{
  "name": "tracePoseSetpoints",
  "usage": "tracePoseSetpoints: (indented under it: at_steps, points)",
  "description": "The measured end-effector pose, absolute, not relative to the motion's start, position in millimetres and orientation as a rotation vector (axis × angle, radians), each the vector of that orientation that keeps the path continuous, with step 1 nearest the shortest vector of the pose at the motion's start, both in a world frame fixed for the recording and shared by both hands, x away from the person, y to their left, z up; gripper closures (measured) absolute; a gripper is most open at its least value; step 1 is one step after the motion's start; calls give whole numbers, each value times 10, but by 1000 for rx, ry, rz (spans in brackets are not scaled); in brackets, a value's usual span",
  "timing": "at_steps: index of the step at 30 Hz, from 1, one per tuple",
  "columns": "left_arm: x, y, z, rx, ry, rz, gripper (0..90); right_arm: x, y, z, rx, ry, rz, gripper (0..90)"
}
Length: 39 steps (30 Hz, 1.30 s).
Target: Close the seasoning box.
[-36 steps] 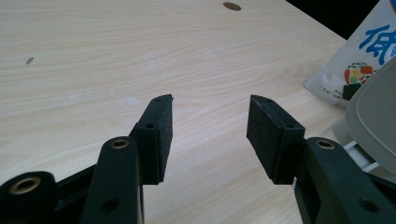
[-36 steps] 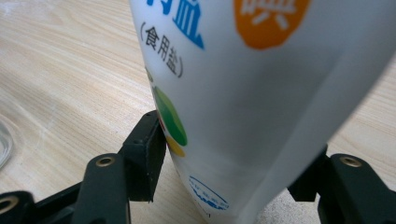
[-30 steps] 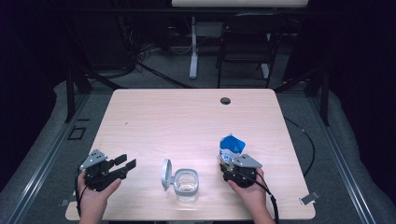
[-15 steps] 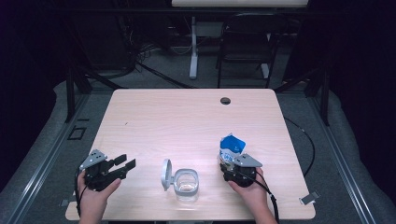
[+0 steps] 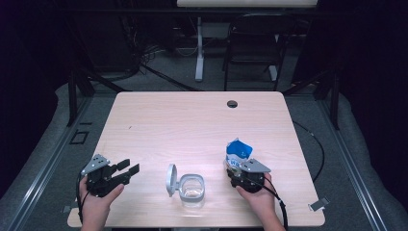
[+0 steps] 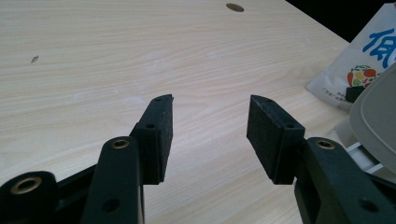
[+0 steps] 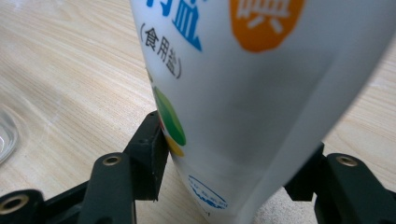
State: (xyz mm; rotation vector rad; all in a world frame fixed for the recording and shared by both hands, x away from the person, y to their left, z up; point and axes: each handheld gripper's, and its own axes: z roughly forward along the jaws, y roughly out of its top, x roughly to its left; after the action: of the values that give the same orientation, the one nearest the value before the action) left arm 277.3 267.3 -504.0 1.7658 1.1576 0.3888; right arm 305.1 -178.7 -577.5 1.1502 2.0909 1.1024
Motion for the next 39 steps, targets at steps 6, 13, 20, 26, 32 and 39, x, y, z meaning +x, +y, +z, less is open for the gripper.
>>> tracePoseSetpoints:
  at_steps: [6,13,20,26,32,39]
  points:
    - [2775,2677,-5046,1755,1158,391,513,3052,-1793,-5768,1134,2100,1100,430]
    - [2775,2683,-5043,1756,1156,394,512,3045,-1792,-5773,1114,2096,1102,434]
    - [2775,2688,-5044,1760,1158,394,512,3040,-1779,-5779,1076,2085,1090,438]
    - [2774,2689,-5043,1760,1158,394,512,3037,-1770,-5775,1051,2079,1106,441]
    - [2774,2687,-5045,1759,1159,392,512,3024,-1777,-5748,1035,2074,1122,441]
    - [2775,2689,-5045,1760,1159,393,512,2995,-1756,-5694,1004,2064,1124,441]
